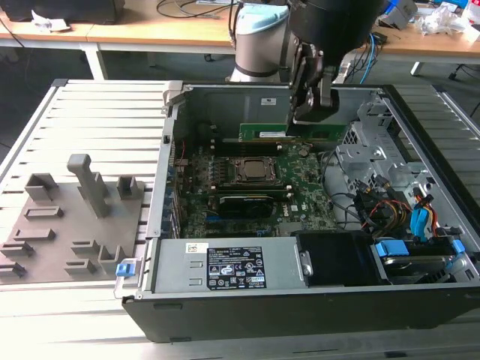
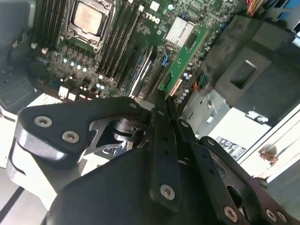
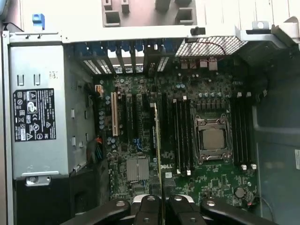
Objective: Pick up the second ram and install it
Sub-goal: 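Pick up the second ram and move it above second insertion slot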
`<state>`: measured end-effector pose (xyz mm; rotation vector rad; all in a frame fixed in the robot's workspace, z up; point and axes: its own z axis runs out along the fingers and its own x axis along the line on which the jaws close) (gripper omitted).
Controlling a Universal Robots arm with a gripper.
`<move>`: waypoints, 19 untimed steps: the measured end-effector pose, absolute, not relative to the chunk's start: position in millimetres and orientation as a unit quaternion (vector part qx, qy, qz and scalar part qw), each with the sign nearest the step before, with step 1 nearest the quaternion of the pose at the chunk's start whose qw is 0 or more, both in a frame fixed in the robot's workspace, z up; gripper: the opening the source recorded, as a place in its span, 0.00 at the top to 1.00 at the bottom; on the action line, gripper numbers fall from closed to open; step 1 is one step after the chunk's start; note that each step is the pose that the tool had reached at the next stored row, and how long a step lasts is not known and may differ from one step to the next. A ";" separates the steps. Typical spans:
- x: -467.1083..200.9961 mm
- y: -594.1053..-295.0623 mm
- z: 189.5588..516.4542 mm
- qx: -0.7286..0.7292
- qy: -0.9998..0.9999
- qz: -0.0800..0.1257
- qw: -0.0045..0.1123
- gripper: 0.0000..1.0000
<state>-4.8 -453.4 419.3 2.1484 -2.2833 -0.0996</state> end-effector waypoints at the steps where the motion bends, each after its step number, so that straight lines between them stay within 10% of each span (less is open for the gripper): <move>1: 0.2 -453.4 419.3 0.685 -0.728 -0.032 0.002 0.87; 19: 64.6 -453.4 419.2 0.685 -0.728 -0.032 0.003 0.87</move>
